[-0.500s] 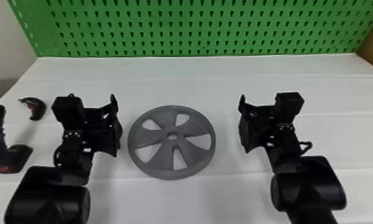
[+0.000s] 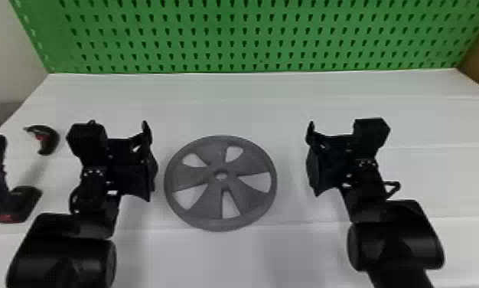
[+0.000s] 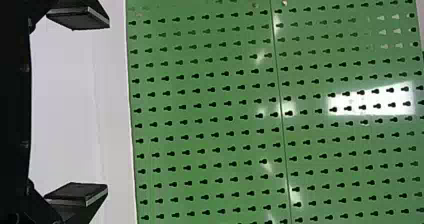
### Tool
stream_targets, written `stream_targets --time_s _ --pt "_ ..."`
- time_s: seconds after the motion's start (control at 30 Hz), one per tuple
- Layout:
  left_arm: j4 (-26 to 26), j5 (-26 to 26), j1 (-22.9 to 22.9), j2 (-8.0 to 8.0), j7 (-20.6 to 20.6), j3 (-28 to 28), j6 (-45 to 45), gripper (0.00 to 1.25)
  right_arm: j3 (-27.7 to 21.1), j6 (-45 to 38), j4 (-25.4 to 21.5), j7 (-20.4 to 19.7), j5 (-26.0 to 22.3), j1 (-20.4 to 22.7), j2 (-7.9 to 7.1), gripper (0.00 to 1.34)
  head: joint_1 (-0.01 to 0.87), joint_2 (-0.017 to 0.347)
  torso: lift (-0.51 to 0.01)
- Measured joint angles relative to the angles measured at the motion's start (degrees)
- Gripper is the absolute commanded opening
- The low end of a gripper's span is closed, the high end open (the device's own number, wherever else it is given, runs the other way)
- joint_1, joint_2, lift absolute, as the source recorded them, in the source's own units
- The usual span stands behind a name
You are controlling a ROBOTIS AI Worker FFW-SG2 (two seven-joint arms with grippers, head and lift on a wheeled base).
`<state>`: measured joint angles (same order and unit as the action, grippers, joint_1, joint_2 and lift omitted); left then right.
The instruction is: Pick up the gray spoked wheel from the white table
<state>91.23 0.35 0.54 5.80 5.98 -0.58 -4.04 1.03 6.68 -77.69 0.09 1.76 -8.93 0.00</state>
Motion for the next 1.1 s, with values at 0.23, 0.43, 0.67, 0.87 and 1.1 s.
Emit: stream_targets --time_s 0.23,0.43,0.67,0.87,1.1 --pt "0.00 0.08 -0.01 0.00 0.00 -0.02 0.00 1.12 0.01 -0.24 0.00 0.00 0.00 -0.07 0.00 1.23 0.767 0.037 -0.107" --pt "0.00 0.24 -0.01 0.00 0.00 0.13 -0.01 1.12 0.34 -1.15 -0.15 -0.25 0.59 -0.36 0.00 1.23 0.767 0.037 -0.107" --pt "0.00 0.26 -0.01 0.00 0.00 0.16 -0.07 1.12 1.10 -6.26 -3.55 -2.89 0.44 -0.75 0.00 1.23 0.767 0.037 -0.107" --pt "0.00 0.26 0.01 0.00 0.00 0.24 -0.09 1.12 1.68 -15.04 -8.53 -3.59 1.51 -1.89 0.00 1.23 0.767 0.037 -0.107" --pt "0.00 0.23 0.02 0.00 0.00 0.31 -0.11 1.12 4.45 -28.50 -14.26 -8.27 2.57 -4.52 -0.25 1.23 0.767 0.037 -0.107"
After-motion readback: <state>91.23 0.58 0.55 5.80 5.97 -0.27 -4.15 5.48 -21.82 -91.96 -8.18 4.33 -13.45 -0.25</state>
